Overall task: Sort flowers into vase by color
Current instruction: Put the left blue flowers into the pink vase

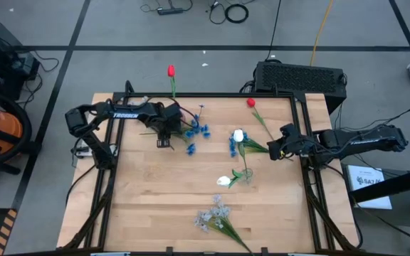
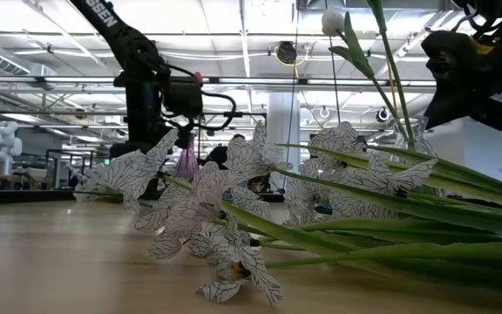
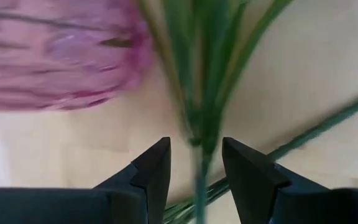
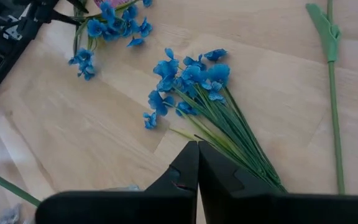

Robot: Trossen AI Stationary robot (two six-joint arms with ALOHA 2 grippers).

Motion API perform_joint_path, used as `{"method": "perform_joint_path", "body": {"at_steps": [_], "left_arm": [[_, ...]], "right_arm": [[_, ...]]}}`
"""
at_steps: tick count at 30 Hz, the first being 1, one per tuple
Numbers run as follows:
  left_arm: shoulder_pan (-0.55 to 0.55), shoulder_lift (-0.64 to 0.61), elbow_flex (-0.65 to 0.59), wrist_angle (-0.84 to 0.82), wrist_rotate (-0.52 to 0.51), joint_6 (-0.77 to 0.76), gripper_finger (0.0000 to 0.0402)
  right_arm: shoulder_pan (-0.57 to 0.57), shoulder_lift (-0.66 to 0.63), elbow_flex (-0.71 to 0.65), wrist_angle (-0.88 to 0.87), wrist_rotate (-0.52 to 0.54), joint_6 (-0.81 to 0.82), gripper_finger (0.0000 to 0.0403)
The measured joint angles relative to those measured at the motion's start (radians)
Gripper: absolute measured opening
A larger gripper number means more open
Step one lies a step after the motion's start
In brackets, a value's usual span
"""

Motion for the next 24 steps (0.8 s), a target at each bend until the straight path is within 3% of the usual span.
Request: {"method": "perform_joint_path", "body": {"at_steps": [6, 13, 24], "left_arm": [[-0.003, 0.015, 0.000, 0.009, 0.042, 0.014, 0.0124], [-0.050, 0.006, 0.000, -0.013, 0.112, 0.006, 0.0014], [-0.124, -0.141, 0.082, -0.083, 0.116, -0.109, 0.0012]], "right_arm": [[0.000, 0.019, 0.000, 0.000, 0.000, 0.005, 0.0000], [0.000, 0.033, 0.000, 0.000, 0.000, -0.004, 0.0000], [0.001, 0.033, 0.000, -0.002, -0.005, -0.037, 0.0000]]}}
